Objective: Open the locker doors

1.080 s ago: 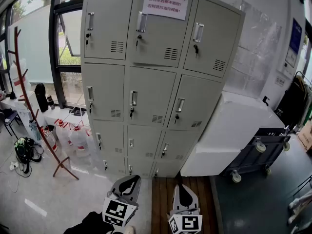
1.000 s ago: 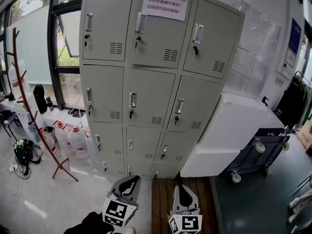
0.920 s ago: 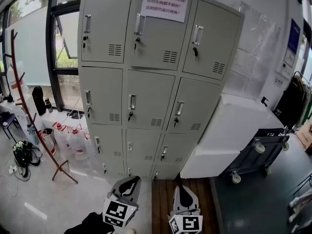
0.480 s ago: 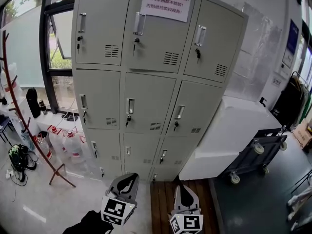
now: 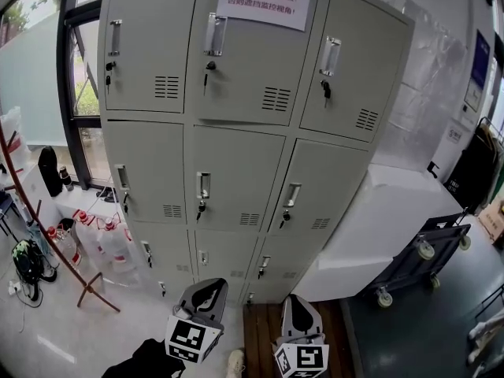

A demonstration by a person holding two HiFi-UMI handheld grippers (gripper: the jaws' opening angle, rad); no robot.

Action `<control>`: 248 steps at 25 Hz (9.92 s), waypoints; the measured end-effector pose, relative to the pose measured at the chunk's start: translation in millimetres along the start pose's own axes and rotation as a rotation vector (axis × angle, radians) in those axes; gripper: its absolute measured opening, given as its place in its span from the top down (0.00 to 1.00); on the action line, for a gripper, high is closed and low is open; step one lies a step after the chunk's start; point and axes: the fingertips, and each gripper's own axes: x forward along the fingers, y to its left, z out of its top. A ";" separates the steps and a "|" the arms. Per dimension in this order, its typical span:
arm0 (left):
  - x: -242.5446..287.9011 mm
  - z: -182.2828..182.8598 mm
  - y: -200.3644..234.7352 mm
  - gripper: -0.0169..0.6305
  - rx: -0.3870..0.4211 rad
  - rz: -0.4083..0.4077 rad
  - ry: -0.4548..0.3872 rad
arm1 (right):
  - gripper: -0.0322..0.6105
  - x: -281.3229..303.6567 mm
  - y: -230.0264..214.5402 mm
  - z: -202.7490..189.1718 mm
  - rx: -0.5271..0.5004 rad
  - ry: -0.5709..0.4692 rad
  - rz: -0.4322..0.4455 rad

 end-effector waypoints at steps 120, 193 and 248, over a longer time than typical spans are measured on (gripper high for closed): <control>206.1 -33.7 -14.2 0.94 -0.054 -0.125 0.088 | 0.84 139.4 -158.8 -14.6 -0.102 0.075 -0.148; 303.5 -24.8 -135.5 0.94 -0.024 -0.396 0.079 | 0.93 49.5 -357.4 -27.0 -0.060 0.112 -0.610; 26.2 -14.5 75.0 0.94 -0.011 0.190 0.038 | 0.92 105.9 27.8 -12.4 0.005 0.015 0.143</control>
